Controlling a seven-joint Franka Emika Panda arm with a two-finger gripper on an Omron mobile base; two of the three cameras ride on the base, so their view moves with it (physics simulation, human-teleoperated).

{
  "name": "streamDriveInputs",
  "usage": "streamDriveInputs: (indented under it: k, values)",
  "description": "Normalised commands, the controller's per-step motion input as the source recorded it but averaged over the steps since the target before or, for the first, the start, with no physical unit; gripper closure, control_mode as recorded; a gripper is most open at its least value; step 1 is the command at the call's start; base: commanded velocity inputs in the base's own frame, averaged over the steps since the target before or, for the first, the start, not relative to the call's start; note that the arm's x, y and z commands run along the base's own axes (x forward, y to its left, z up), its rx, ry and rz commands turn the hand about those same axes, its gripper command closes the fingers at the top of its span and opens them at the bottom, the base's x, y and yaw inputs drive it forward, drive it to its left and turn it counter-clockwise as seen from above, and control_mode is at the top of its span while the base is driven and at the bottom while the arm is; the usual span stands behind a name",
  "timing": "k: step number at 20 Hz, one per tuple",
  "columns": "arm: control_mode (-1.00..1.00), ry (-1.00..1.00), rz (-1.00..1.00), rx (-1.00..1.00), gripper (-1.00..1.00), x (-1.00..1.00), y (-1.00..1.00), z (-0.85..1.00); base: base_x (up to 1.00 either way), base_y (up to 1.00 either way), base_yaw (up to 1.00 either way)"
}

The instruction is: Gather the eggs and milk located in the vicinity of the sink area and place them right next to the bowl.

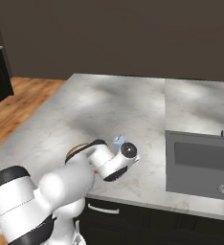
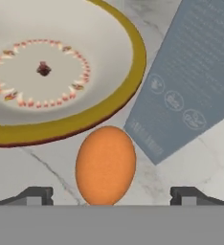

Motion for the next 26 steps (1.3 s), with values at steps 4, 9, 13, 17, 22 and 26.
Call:
streamDriveInputs:
  k: [4, 9, 13, 17, 22, 26]
  values:
    - [-1.00, 0.00, 0.00, -0.08, -1.00, -0.49, 0.00, 0.55, 0.00, 0.00, 0.00]
    - [-1.00, 0.10, -0.08, -0.28, -1.00, -0.36, 0.13, 0.54, 0.00, 0.00, 0.00]
    - [-1.00, 0.27, -0.52, -0.33, -1.00, 0.13, 0.22, 0.25, 0.00, 0.00, 0.00]
    - [-1.00, 0.11, -0.61, -0.06, -1.00, 0.44, -0.08, 0.00, 0.00, 0.00, 0.00]
    - [-1.00, -0.12, -0.85, 0.26, -1.00, -0.05, 0.00, 0.13, 0.00, 0.00, 0.00]
    - [-1.00, -0.11, -0.60, 0.57, -1.00, -0.19, -0.04, 0.39, 0.00, 0.00, 0.00]
